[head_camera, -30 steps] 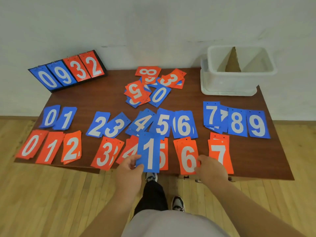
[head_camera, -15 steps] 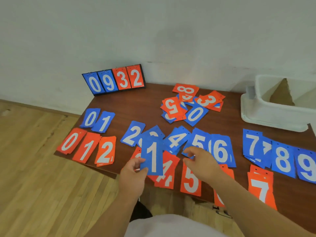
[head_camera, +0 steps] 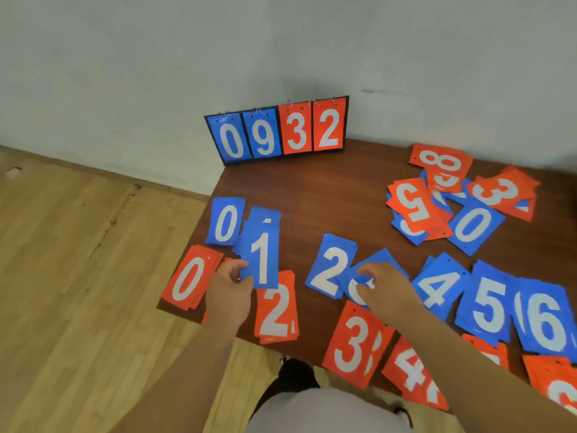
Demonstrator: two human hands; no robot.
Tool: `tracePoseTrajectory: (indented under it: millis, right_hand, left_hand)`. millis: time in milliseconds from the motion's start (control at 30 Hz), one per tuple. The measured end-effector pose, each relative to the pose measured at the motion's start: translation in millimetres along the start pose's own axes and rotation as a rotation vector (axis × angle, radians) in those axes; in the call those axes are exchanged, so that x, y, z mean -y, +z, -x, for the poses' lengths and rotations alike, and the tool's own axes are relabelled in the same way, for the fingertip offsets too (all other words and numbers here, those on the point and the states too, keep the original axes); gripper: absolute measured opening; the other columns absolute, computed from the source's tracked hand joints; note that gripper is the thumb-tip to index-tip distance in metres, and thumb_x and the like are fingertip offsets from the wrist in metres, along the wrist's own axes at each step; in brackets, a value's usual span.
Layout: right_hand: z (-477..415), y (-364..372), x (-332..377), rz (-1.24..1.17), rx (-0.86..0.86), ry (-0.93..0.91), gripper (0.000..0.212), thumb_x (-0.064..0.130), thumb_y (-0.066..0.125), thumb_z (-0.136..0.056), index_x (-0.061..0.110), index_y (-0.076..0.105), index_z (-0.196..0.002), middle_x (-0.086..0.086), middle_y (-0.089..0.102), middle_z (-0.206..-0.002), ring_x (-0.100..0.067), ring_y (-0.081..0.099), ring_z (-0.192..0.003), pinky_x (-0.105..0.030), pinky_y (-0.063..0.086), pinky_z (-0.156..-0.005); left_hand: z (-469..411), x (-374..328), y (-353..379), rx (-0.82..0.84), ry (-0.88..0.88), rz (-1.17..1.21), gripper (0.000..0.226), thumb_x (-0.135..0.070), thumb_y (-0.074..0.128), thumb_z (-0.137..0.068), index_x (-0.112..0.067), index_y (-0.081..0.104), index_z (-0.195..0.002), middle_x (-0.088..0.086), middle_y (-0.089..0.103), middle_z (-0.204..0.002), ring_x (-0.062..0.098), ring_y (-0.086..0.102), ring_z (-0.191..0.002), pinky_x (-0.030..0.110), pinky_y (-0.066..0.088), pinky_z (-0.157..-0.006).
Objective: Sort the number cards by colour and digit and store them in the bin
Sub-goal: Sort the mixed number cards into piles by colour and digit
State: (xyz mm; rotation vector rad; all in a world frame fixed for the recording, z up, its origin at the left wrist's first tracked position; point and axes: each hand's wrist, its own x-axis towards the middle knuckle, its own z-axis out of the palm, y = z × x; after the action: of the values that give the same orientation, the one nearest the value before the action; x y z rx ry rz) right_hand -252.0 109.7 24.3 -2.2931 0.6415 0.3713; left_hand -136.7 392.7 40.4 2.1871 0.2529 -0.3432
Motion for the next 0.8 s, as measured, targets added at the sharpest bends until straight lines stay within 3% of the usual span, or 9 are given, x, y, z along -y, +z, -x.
tracePoseTrajectory:
  millis: [167, 233, 367, 567, 800]
  right_hand:
    - [-9.5, 9.2, 10.9, -0.005, -0.055, 0.158, 0.036, 0.026, 0.065, -0.093, 0.022, 0.063, -0.128, -0.003, 0.055, -0.137, -0.021, 0.057, -0.119, -0.033, 0.046, -0.096]
    - [-10.5, 11.4, 9.1, -0.01, -0.077, 0.223, 0.036, 0.025, 0.065, -0.092, 0.023, 0.062, -0.128, -0.002, 0.053, -0.138, -0.021, 0.058, -0.115, -0.035, 0.049, -0.093]
    - [-9.0, 12.0, 6.4, -0.036, -0.117, 0.295, 0.034, 0.021, 0.062, -0.093, 0.024, 0.061, -0.127, 0.0, 0.052, -0.138, -0.017, 0.059, -0.102, -0.03, 0.05, -0.079]
    - [-6.6, 1.2, -5.9, -0.072, -0.19, 0.303, 0.029, 0.022, 0.062, -0.093, 0.026, 0.063, -0.122, 0.0, 0.054, -0.131, -0.012, 0.056, -0.087, -0.017, 0.039, -0.058]
    - [-1.6, -36.2, -47.2, -0.121, -0.266, 0.321, 0.032, 0.023, 0.066, -0.092, 0.021, 0.065, -0.124, -0.004, 0.058, -0.13, -0.022, 0.06, -0.104, -0.032, 0.049, -0.082]
  left_hand:
    - [-80.3, -7.6, 11.5, 0.087, 0.086, -0.157, 0.03, -0.008, 0.06, -0.094, -0.026, 0.062, -0.119, -0.007, 0.06, -0.115, 0.014, 0.06, -0.099, 0.036, 0.053, -0.083]
    - [-99.8, -6.4, 21.9, 0.128, 0.142, -0.316, 0.032, -0.009, 0.061, -0.094, -0.022, 0.062, -0.123, -0.004, 0.058, -0.117, 0.015, 0.057, -0.102, 0.033, 0.049, -0.084]
    - [-106.9, -1.0, 34.8, 0.087, 0.272, -0.76, 0.034, -0.024, 0.071, -0.088, -0.028, 0.063, -0.121, 0.009, 0.051, -0.126, 0.032, 0.048, -0.117, 0.043, 0.045, -0.094]
    - [-85.6, -23.1, 48.1, 0.134, 0.324, -0.779, 0.036, -0.025, 0.069, -0.092, -0.031, 0.061, -0.126, 0.006, 0.046, -0.135, 0.03, 0.044, -0.125, 0.045, 0.045, -0.099]
    - [-53.6, -64.0, 100.7, 0.244, 0.435, -0.708, 0.036, -0.032, 0.067, -0.093, -0.031, 0.059, -0.128, 0.001, 0.048, -0.133, 0.025, 0.044, -0.126, 0.043, 0.044, -0.103]
